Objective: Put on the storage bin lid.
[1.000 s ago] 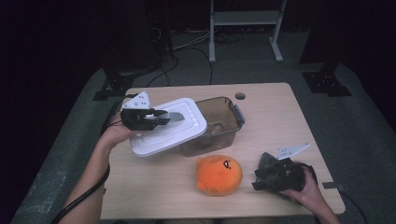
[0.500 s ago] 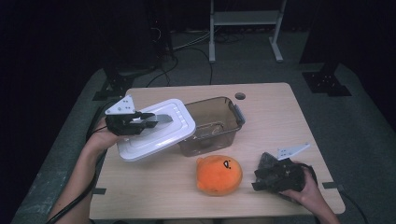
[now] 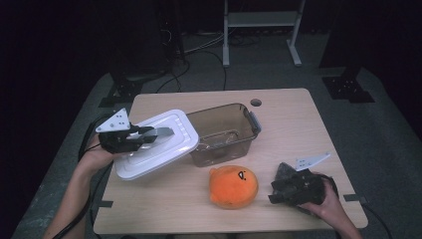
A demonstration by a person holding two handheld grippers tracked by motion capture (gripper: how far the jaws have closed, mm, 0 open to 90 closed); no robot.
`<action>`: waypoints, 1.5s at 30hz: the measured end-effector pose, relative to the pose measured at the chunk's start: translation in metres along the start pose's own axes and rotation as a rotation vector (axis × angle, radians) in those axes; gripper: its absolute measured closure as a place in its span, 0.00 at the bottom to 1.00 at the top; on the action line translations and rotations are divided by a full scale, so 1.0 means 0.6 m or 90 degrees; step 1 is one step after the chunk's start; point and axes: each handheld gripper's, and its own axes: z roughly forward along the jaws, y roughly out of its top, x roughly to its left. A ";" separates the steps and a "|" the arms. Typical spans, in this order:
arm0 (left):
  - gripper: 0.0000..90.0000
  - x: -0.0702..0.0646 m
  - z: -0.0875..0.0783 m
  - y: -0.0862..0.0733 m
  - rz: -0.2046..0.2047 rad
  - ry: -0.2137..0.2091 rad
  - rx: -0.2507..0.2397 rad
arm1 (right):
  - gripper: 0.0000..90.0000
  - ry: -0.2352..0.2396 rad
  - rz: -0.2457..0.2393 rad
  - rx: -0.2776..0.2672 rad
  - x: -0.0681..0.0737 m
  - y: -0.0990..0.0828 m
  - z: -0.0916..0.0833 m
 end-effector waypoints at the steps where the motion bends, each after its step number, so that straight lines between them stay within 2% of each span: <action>1: 0.74 -0.001 -0.002 -0.002 -0.002 0.001 -0.002 | 0.36 0.000 0.001 0.000 0.000 0.000 0.000; 10: 0.74 -0.009 -0.027 -0.020 -0.006 0.011 -0.002 | 0.36 -0.001 0.000 0.002 0.000 0.000 0.001; 16: 0.74 -0.022 -0.048 -0.039 -0.007 0.023 -0.008 | 0.36 -0.002 0.002 0.002 0.000 0.000 0.001; 25: 0.74 -0.037 -0.066 -0.067 -0.018 0.023 -0.008 | 0.36 -0.003 0.005 0.001 -0.001 0.000 0.000; 39: 0.74 -0.056 -0.065 -0.094 -0.031 0.017 -0.022 | 0.36 -0.004 0.006 0.002 -0.002 -0.002 0.000; 45: 0.74 -0.059 -0.064 -0.106 -0.034 0.016 -0.017 | 0.36 -0.005 0.008 0.002 -0.003 -0.002 -0.001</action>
